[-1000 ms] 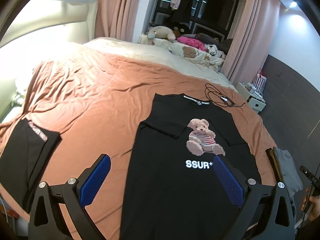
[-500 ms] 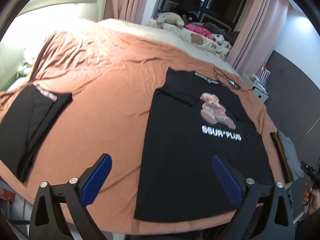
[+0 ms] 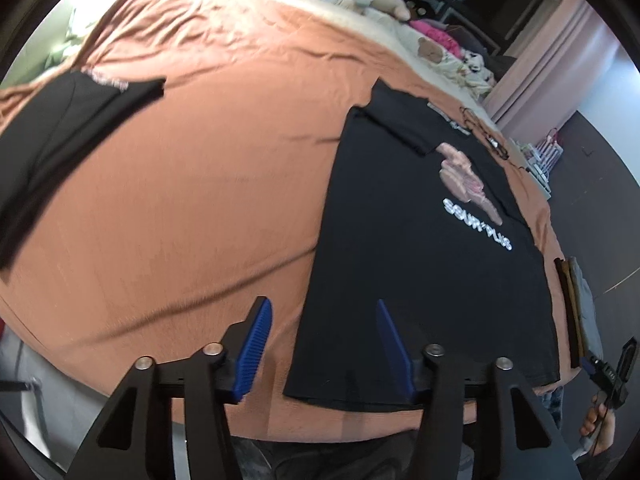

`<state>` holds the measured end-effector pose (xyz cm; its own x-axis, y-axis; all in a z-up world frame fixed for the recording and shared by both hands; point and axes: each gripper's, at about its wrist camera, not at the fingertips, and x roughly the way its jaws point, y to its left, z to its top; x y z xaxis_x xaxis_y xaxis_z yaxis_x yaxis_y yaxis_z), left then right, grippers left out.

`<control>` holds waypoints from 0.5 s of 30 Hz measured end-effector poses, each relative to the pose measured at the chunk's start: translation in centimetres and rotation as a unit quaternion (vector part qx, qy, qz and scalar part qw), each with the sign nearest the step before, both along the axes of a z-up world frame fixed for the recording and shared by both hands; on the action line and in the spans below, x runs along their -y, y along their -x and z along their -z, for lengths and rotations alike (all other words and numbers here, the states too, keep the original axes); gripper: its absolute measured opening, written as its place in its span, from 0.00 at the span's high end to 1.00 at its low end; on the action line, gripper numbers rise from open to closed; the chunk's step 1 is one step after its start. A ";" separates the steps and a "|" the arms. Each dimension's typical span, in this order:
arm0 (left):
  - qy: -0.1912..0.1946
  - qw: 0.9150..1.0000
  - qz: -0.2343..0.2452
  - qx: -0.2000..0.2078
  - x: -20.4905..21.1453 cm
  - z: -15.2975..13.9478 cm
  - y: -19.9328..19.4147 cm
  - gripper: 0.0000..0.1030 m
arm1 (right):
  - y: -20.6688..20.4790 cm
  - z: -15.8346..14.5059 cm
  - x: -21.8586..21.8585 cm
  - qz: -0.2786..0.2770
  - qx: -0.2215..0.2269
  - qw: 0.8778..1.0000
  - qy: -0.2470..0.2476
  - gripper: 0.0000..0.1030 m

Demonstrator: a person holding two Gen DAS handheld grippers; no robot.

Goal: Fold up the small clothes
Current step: 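Move both grippers to the hem of the T-shirt and close on it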

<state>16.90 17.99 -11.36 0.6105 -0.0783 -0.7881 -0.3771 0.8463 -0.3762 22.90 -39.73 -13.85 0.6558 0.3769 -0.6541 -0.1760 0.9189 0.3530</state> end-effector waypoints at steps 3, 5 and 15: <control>0.012 1.000 -0.007 -0.012 -0.5 1.5 -0.1 0.54 | -1.0 1.2 0.3 0.007 -0.015 1.000 -0.002 0.27; 0.023 1.000 -0.005 -0.019 -0.7 2.3 -0.4 0.56 | -1.9 2.1 0.7 0.010 -0.026 1.000 -0.007 0.29; 0.051 0.998 -0.003 -0.043 -0.8 5.3 -0.6 0.65 | -3.3 3.9 2.7 0.002 -0.048 0.998 -0.045 0.43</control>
<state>17.54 18.77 -16.71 0.5421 -0.1579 -0.8253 -0.4167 0.8024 -0.4272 26.17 -42.39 -17.80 0.5930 0.4346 -0.6779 -0.1331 0.8832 0.4497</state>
